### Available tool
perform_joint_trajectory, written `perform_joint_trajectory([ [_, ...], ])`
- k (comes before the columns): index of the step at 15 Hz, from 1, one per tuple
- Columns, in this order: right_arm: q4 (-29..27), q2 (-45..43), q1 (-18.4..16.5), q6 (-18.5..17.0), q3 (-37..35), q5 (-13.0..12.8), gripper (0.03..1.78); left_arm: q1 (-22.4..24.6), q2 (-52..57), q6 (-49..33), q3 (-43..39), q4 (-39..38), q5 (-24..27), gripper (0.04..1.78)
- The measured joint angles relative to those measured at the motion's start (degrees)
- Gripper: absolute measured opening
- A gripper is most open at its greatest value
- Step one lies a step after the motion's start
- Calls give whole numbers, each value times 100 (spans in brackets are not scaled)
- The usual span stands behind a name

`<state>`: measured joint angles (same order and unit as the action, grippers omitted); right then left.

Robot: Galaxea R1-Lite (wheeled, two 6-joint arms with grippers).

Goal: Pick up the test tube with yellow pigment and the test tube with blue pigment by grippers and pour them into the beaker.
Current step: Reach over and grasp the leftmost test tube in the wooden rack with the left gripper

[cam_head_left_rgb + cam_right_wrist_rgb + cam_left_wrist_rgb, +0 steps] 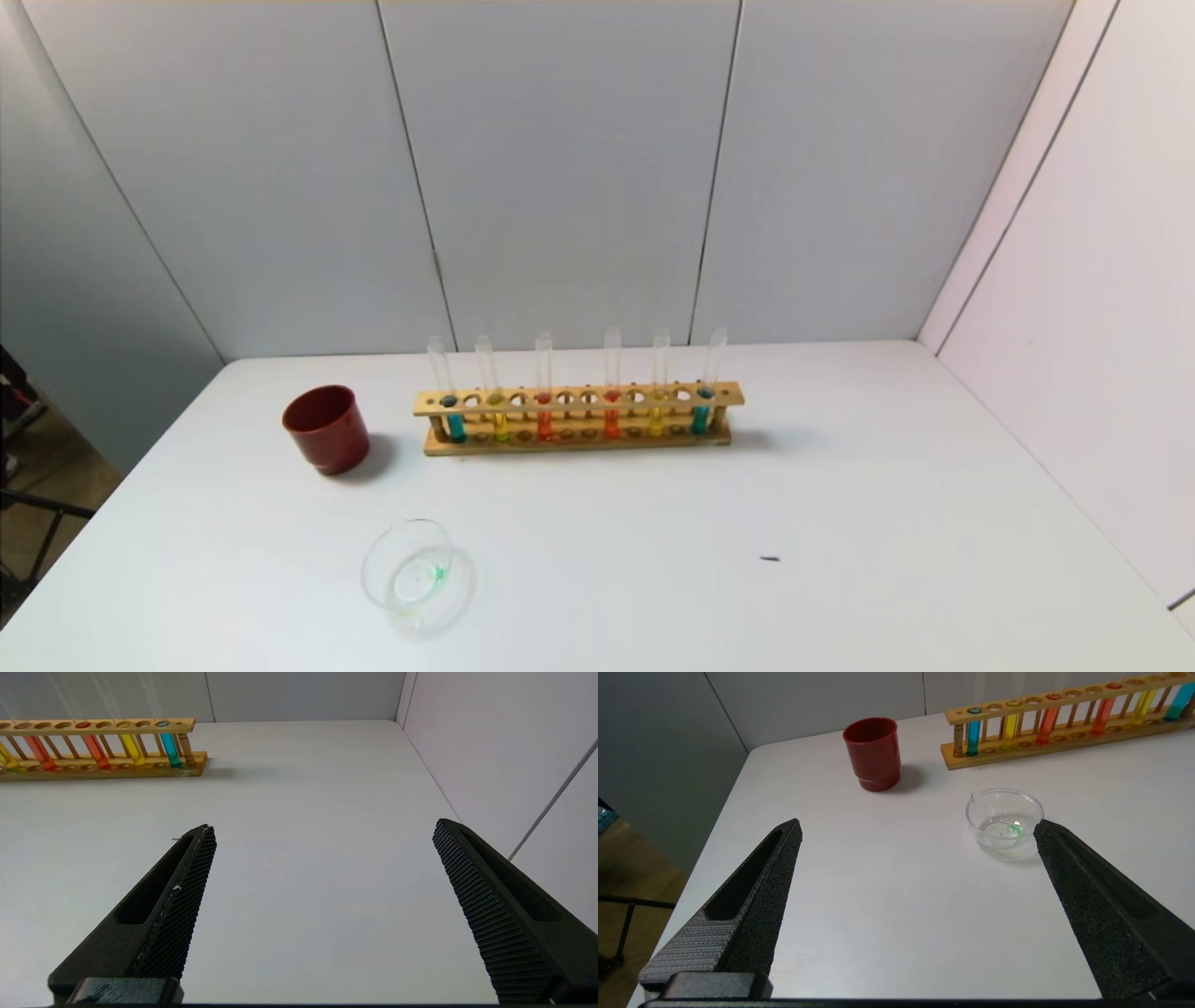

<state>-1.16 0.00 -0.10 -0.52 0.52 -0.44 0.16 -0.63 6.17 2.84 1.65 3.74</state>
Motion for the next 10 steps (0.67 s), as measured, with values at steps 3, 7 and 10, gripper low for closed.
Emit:
perform_joint_trajectory([
  [3, 1, 0, 0, 1, 0, 0, 170, 0, -435, -2, 578, 160, 157, 175],
  [7, 0, 0, 0, 0, 0, 0, 170, 0, -1677, -16, 1430, 124, 182, 175],
  [10, 0, 0, 0, 0, 0, 0, 170, 0, -2817, -72, 2027, -157, 238, 175],
])
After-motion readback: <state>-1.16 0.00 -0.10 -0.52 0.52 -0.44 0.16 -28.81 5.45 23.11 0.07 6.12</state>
